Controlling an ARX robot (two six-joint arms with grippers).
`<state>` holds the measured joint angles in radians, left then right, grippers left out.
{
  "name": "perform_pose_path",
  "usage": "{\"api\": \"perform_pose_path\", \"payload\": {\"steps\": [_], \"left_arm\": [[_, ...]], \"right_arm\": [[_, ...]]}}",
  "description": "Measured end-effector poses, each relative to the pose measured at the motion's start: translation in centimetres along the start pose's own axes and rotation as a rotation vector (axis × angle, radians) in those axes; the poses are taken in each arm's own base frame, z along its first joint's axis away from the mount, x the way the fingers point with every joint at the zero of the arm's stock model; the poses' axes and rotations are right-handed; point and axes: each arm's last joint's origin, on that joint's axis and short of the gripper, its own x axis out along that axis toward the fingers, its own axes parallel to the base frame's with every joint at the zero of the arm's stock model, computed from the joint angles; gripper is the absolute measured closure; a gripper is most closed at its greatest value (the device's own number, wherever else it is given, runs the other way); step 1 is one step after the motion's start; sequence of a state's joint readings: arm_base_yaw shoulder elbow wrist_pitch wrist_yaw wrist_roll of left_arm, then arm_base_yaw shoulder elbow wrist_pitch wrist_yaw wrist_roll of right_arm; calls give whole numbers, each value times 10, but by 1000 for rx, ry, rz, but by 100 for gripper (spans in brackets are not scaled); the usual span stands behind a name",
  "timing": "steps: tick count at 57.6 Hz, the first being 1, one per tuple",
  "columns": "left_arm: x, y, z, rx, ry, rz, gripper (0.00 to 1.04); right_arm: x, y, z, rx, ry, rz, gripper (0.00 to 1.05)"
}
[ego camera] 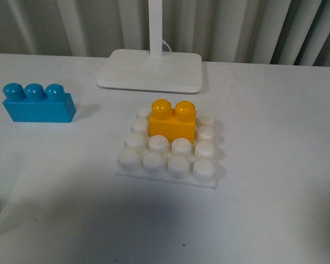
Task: Insert yellow block into base center
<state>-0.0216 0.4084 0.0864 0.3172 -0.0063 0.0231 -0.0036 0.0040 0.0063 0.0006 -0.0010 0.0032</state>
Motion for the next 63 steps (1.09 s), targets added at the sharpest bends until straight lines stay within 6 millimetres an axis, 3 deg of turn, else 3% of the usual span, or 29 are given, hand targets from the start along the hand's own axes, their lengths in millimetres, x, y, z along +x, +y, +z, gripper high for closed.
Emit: {"api": "perform_pose_path", "payload": {"steps": [10, 25, 56, 63], "left_arm": [[-6, 2, -6, -11, -4, 12, 101], [-13, 2, -17, -21, -12, 14, 101], [-28, 1, -20, -22, -14, 13, 101], [-28, 1, -20, -24, -14, 13, 83]], "right_arm": [[0, 0, 0, 0, 0, 0, 9], [0, 0, 0, 0, 0, 0, 9], [0, 0, 0, 0, 0, 0, 9], [0, 0, 0, 0, 0, 0, 9]]}}
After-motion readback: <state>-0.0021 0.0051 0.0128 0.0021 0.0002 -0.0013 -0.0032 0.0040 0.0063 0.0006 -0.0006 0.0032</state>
